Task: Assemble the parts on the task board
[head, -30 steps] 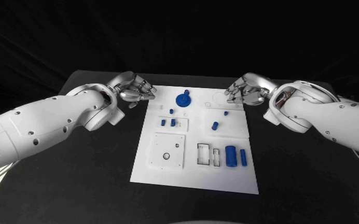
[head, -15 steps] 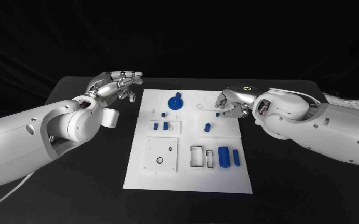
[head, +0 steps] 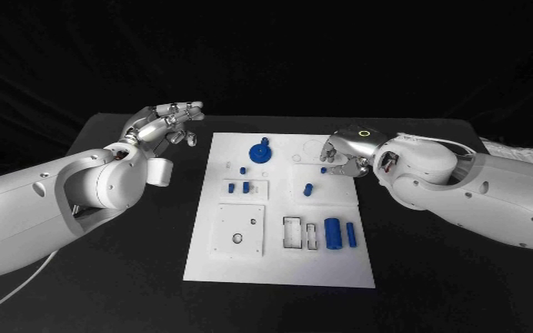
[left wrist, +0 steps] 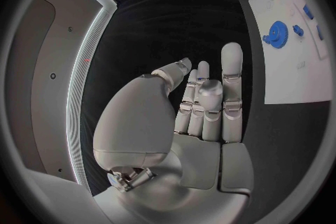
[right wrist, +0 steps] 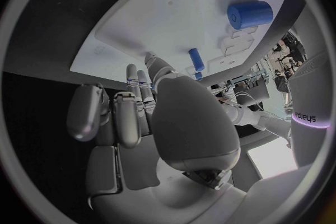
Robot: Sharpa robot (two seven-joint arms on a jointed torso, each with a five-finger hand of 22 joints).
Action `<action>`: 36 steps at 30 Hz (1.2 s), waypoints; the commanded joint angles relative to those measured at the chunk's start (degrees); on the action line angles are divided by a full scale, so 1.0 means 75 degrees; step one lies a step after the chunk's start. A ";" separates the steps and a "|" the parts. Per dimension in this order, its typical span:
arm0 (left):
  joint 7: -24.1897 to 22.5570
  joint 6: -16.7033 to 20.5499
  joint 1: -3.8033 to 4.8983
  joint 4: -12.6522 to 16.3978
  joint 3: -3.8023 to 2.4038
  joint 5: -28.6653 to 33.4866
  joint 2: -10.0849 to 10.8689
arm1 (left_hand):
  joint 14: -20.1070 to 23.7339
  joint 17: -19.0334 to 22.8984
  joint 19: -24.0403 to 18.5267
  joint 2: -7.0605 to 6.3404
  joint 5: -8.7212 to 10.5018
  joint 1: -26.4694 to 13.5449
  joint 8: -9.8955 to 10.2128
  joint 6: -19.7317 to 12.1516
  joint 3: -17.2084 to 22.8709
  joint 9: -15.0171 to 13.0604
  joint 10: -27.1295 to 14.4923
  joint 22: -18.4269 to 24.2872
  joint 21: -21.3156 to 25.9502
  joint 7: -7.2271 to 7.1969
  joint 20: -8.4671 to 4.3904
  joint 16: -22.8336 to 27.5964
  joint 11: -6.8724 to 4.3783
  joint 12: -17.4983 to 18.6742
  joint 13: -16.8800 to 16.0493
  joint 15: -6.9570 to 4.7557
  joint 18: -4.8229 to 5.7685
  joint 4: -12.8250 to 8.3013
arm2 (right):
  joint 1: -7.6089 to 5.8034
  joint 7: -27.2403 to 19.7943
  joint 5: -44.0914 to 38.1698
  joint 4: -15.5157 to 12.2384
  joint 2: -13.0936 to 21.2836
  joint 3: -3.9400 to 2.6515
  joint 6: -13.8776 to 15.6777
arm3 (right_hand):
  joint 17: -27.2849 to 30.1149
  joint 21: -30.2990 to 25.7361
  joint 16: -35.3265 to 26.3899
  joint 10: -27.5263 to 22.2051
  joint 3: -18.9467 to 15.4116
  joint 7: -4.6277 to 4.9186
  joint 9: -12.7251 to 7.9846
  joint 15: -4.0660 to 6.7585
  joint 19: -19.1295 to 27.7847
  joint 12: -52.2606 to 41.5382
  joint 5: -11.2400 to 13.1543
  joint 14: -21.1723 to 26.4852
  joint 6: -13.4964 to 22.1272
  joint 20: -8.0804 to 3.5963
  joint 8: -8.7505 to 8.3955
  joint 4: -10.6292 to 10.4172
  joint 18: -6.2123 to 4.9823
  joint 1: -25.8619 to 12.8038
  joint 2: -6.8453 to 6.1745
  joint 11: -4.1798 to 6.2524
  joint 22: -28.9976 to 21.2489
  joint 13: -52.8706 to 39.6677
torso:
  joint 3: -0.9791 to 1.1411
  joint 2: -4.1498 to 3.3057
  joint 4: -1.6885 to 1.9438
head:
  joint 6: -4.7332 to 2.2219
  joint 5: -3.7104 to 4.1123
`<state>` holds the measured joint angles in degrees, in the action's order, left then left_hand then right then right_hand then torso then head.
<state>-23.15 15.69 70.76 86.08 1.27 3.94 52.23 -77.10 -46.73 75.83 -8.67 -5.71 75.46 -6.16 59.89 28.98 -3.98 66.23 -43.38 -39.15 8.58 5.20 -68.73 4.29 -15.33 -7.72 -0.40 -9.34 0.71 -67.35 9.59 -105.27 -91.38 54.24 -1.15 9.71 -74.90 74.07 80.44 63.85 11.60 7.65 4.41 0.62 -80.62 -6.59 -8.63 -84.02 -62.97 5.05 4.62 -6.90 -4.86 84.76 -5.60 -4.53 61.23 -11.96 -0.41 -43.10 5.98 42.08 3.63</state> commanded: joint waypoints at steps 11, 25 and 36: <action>-0.0095 0.0036 0.0001 0.0016 0.0001 0.0162 0.0003 | 0.0066 0.0032 -0.0065 0.0086 -0.0051 0.0023 -0.0008 -0.0017 -0.0042 0.0018 -0.0115 0.0049 0.0086 0.0035 0.0000 0.0039 0.0023 -0.0096 -0.0038 0.0004 -0.0073 -0.0025 | 0.0034 0.0036 -0.0127 -0.0046 -0.0088 -0.0003 -0.0466 | -0.0285 -0.0026 -0.0030 0.0222 0.0436 -0.0030 -0.0004 -0.0023 -0.0016 0.0131 0.0067 -0.0478 -0.0184 0.0056 -0.0075 0.0031 -0.0072 -0.0007 -0.0124 0.0034 0.0004 0.0269 | -0.0005 -0.0006 0.0000 | 0.0051 -0.0008; -0.0056 0.0029 0.0001 -0.0008 0.0001 0.0131 0.0001 | 0.0071 0.0040 -0.0075 0.0103 -0.0055 0.0042 -0.0011 -0.0028 -0.0039 0.0017 -0.0172 0.0065 0.0110 0.0040 0.0006 0.0038 0.0030 -0.0133 -0.0054 0.0011 -0.0075 -0.0042 | 0.0076 0.0009 -0.0069 -0.0023 -0.0176 -0.0003 -0.0638 | -0.0283 -0.0023 -0.0017 0.0403 0.0904 -0.0041 0.0001 -0.0005 -0.0027 0.0235 0.0165 -0.0478 -0.0293 0.0037 -0.0090 0.0101 -0.0068 -0.0049 -0.0156 0.0047 0.0016 0.0496 | 0.0001 -0.0004 0.0002 | 0.0099 -0.0018; -0.0034 0.0016 0.0001 -0.0019 0.0001 0.0074 -0.0011 | 0.0073 0.0044 -0.0076 0.0115 -0.0057 0.0055 -0.0013 -0.0031 -0.0034 0.0016 -0.0196 0.0065 0.0112 0.0043 0.0008 0.0037 0.0033 -0.0153 -0.0062 0.0013 -0.0075 -0.0052 | 0.0111 0.0009 -0.0033 0.0050 -0.0259 -0.0002 -0.0665 | -0.0299 -0.0007 0.0009 0.0551 0.1379 -0.0047 0.0015 0.0010 -0.0043 0.0299 0.0350 -0.0482 -0.0392 0.0023 -0.0084 0.0180 -0.0064 -0.0133 -0.0099 0.0063 0.0042 0.0660 | 0.0002 -0.0003 0.0005 | 0.0116 -0.0033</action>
<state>-23.10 16.02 70.75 85.92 1.31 4.71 52.22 -76.90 -46.46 75.63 -8.21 -5.92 75.92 -6.16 59.88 28.83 -3.93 65.11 -42.99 -38.60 8.57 5.41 -68.73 4.59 -16.16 -8.15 -0.20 -9.33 0.56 -66.80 9.68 -105.45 -91.08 52.45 -1.32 6.12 -74.93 74.07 80.45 67.63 21.72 7.26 4.46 0.62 -80.62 -4.71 -6.32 -84.02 -65.42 5.05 4.18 -5.59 -4.85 84.30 -6.50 -4.14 61.48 -7.10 -0.39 -43.13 5.99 42.91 3.39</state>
